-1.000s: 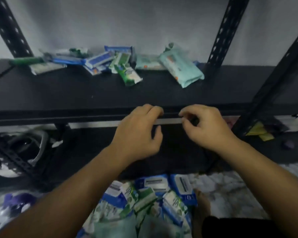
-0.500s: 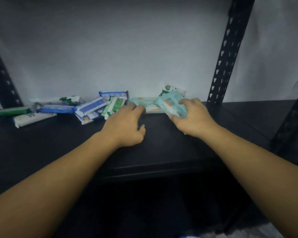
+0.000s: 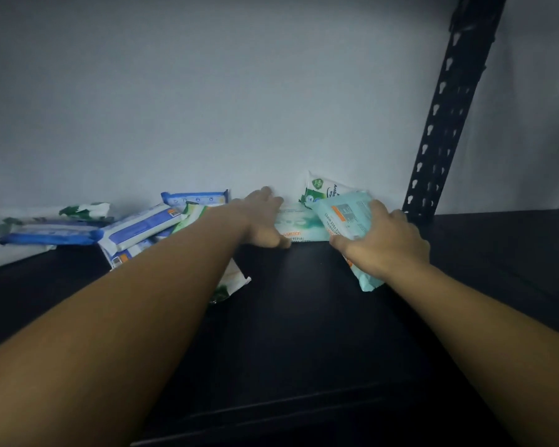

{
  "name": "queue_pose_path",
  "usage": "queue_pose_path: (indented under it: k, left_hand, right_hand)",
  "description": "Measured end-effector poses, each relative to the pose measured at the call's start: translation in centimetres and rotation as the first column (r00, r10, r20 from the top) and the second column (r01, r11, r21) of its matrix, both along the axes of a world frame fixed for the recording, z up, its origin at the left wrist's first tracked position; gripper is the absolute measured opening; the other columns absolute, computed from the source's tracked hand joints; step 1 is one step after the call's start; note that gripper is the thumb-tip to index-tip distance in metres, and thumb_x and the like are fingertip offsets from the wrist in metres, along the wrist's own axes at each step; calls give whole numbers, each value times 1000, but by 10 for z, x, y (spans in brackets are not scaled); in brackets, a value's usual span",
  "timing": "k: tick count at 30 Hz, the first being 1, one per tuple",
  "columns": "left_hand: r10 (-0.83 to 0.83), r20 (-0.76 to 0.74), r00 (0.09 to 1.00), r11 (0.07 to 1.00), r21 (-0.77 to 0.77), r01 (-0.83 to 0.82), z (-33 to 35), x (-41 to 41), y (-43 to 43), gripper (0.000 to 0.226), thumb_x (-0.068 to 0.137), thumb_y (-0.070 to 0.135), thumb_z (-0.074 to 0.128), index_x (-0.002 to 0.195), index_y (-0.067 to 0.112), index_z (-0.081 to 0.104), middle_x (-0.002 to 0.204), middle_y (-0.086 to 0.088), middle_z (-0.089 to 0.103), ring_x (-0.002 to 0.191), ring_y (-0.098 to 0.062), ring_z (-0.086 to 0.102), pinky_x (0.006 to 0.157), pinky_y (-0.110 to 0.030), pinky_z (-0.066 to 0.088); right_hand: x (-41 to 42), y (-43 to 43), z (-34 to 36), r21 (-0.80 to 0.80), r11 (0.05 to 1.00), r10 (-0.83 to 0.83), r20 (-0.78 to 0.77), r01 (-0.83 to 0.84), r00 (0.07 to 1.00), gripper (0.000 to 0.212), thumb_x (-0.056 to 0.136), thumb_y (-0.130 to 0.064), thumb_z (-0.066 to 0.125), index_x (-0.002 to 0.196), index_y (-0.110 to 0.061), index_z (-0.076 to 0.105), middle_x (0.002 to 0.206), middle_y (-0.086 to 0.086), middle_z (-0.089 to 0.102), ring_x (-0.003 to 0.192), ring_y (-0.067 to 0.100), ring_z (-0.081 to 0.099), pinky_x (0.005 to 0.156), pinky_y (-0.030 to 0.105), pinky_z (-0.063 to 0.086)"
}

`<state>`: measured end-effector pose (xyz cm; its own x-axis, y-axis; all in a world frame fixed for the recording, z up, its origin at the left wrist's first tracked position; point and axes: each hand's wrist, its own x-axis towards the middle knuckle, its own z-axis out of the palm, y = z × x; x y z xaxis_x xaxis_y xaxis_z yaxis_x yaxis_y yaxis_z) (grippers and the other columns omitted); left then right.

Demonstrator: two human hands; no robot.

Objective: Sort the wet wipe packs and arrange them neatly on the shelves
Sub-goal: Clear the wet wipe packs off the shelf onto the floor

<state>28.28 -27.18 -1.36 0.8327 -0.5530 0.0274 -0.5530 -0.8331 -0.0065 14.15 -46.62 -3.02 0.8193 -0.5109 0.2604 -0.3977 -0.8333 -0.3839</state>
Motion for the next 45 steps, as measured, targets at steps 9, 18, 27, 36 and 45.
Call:
queue_pose_path:
  k: [9, 18, 27, 36, 45]
  left_hand:
    - [127, 33, 991, 991, 28, -128, 9, -19, -16, 80, 66, 69, 70, 130, 25, 52, 130, -7, 38, 124, -29, 34, 99, -51, 30]
    - [174, -159, 972, 965, -170, -201, 27, -65, -19, 100, 58, 68, 75, 140, 21, 43, 133, -1, 54, 115, -23, 52, 93, -38, 49]
    - [277, 18, 961, 949, -161, -271, 78, -140, 0, 74, 54, 76, 65, 108, 28, 48, 98, 5, 54, 102, -25, 53, 75, -36, 43]
    - [183, -78, 980, 876, -439, -198, 76, -249, 45, 87, 67, 68, 72, 139, 27, 47, 130, -5, 60, 113, -29, 58, 83, -30, 41]
    - [-25, -406, 913, 734, -628, -259, -59, -399, 107, 72, 69, 64, 79, 130, 45, 46, 113, 21, 61, 97, -3, 61, 73, -16, 41]
  right_hand:
    - [1, -7, 2, 60, 998, 15, -35, -13, 999, 92, 63, -80, 62, 140, -37, 36, 132, 3, 46, 122, 33, 47, 99, 51, 41]
    - [-52, -16, 13, 4, 998, -67, -35, 67, 997, 92, 58, -78, 65, 136, -35, 38, 123, 4, 47, 118, 32, 48, 98, 51, 40]
    - [-113, -10, 38, 35, 994, -104, -24, 105, 994, 95, 56, -84, 64, 135, -34, 42, 122, 4, 50, 119, 32, 49, 98, 49, 41]
    - [-208, 19, 65, 180, 983, -60, 60, 49, 996, 99, 47, -87, 64, 132, -38, 50, 125, 3, 56, 116, 31, 57, 97, 48, 49]
    - [-343, 55, -36, 628, 777, 7, 58, -42, 998, 67, 56, -71, 78, 112, -37, 61, 106, -12, 68, 91, 17, 70, 84, 44, 59]
